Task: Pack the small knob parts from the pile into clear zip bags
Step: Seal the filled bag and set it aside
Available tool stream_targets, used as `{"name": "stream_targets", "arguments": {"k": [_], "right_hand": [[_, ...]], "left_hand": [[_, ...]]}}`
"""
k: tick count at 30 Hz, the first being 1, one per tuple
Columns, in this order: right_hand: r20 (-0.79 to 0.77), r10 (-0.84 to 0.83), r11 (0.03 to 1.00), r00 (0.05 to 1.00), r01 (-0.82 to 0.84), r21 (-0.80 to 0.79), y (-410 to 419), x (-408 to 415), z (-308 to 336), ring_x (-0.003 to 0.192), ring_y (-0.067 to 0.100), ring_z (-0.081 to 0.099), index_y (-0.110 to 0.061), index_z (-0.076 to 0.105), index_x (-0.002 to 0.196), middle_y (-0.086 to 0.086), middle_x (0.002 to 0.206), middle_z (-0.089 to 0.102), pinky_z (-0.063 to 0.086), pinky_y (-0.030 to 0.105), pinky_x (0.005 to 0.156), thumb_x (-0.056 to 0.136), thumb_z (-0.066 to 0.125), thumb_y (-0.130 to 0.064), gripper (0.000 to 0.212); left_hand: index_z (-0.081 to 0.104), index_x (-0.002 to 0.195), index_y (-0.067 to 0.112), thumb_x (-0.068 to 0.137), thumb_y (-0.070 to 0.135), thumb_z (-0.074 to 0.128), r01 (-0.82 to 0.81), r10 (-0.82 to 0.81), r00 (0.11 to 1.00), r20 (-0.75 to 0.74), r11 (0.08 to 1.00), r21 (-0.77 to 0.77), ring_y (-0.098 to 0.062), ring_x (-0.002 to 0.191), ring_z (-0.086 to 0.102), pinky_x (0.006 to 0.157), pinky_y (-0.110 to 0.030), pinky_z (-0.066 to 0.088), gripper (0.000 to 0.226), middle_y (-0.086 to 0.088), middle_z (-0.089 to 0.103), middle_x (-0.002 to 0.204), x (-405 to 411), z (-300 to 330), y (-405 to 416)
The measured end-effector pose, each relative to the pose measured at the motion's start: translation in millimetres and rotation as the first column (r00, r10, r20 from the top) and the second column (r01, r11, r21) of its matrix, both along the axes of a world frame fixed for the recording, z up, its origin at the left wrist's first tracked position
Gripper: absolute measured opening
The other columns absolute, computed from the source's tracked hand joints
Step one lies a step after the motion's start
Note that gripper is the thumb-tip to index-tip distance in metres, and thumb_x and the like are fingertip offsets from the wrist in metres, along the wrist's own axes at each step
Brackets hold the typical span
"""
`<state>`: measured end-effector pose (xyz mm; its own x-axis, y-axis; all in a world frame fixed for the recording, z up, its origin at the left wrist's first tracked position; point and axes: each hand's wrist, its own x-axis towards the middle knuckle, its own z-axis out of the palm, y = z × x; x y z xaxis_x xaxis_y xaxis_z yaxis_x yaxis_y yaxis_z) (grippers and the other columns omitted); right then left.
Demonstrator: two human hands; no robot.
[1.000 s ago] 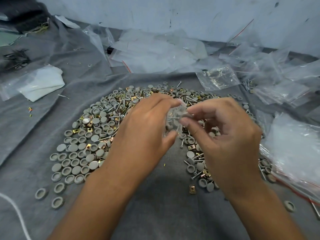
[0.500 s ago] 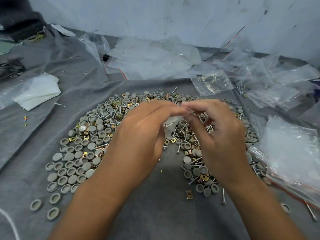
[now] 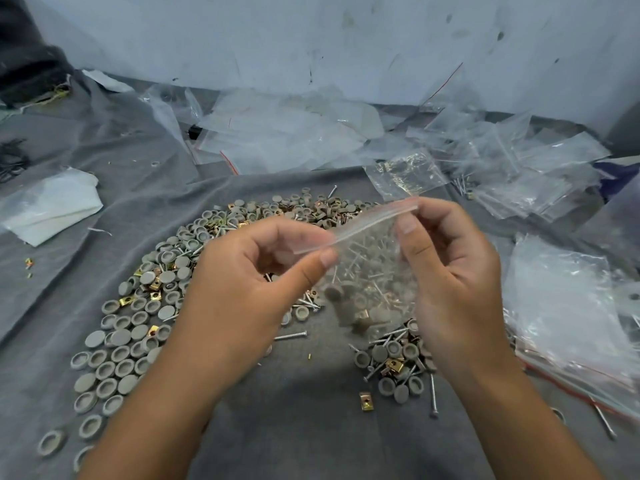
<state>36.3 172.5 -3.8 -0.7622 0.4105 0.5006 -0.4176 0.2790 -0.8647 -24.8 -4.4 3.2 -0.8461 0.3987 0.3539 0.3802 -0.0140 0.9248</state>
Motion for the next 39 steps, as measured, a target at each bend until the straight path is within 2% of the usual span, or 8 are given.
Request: {"name": "stream_targets", "arguments": {"k": [4,7,15,20,26,32,35,39], "right_hand": [[0.001,0.068,0.994,0.998,-0.068,-0.085,-0.6,0.3,-2.9,0.070,0.006,0.057,-0.031,0.068,0.100,-0.010,0.079,0.063,0.047,0.016,0.065,0.099,0.063,-0.033,0.005],[0.010,0.140,0.979,0.990,-0.137,-0.153,-6.3,0.1,-5.9,0.070,0.011,0.059,-0.034,0.069,0.097,-0.006,0.079,0.064,0.049,0.021,0.066,0.094,0.063,-0.037,0.007],[0.032,0.142,0.977,0.989,-0.134,-0.166,-11.9,0.5,-8.1,0.078,0.012,0.059,-0.033,0.067,0.094,0.002,0.086,0.064,0.051,0.024,0.069,0.095,0.061,-0.036,0.007],[0.058,0.151,0.987,0.987,-0.148,-0.053,-21.6,0.6,-10.3,0.080,0.022,0.059,-0.029,0.063,0.094,0.002,0.087,0.063,0.053,0.038,0.072,0.098,0.056,-0.034,0.009],[0.062,0.208,0.978,0.976,-0.206,-0.045,-27.0,3.9,-8.6,0.080,0.010,0.063,-0.024,0.065,0.096,-0.001,0.093,0.071,0.053,0.022,0.062,0.100,0.057,-0.027,0.009],[0.068,0.201,0.980,0.977,-0.201,-0.012,-25.1,3.8,-6.9,0.084,0.005,0.067,-0.022,0.067,0.101,-0.010,0.096,0.073,0.050,0.016,0.070,0.101,0.059,-0.022,0.008],[0.072,0.206,0.978,0.976,-0.207,0.008,-23.5,5.6,-5.8,0.085,0.004,0.066,-0.023,0.067,0.102,-0.010,0.096,0.073,0.050,0.016,0.072,0.101,0.061,-0.024,0.007],[0.092,0.206,0.978,0.974,-0.208,0.020,-22.2,8.0,-5.2,0.088,0.013,0.069,-0.029,0.067,0.100,-0.005,0.097,0.073,0.057,0.024,0.071,0.100,0.062,-0.030,0.006]], "left_hand": [[0.080,0.092,0.031,0.077,0.036,0.077,-0.045,0.027,0.995,0.097,0.980,0.194,-0.004,0.078,0.070,0.071,-0.015,0.054,0.016,0.004,0.078,0.086,-2.5,1.3,-0.8],[0.080,0.091,0.031,0.082,0.035,0.079,-0.062,0.035,0.993,0.115,0.967,0.246,-0.002,0.075,0.067,0.070,-0.014,0.052,0.010,0.007,0.076,0.081,-3.8,2.3,-2.1],[0.078,0.091,0.030,0.080,0.029,0.074,-0.075,0.053,0.991,0.120,0.981,0.181,-0.005,0.080,0.070,0.072,-0.015,0.054,0.012,0.005,0.077,0.087,-3.8,3.8,-2.4],[0.072,0.097,0.023,0.067,0.030,0.085,0.005,-0.021,0.995,0.099,0.987,0.160,-0.016,0.093,0.074,0.078,-0.023,0.058,0.033,-0.002,0.078,0.096,0.9,3.5,3.2],[0.069,0.102,0.023,0.071,0.026,0.086,-0.005,0.004,1.000,0.018,0.995,0.098,-0.013,0.089,0.075,0.081,-0.020,0.056,0.035,0.002,0.078,0.088,2.7,4.9,3.1],[0.068,0.101,0.020,0.071,0.026,0.086,-0.020,0.016,0.999,0.030,0.994,0.110,-0.011,0.087,0.075,0.077,-0.019,0.056,0.036,0.004,0.078,0.085,4.8,7.5,3.1],[0.067,0.100,0.023,0.070,0.030,0.086,-0.027,0.024,0.999,0.033,0.994,0.105,-0.013,0.088,0.076,0.081,-0.025,0.058,0.036,0.004,0.078,0.084,4.6,7.7,1.2],[0.067,0.098,0.028,0.069,0.033,0.087,-0.012,0.008,0.999,0.052,0.997,0.082,-0.014,0.089,0.076,0.080,-0.029,0.060,0.035,0.003,0.079,0.084,4.1,7.8,-0.5]]}}
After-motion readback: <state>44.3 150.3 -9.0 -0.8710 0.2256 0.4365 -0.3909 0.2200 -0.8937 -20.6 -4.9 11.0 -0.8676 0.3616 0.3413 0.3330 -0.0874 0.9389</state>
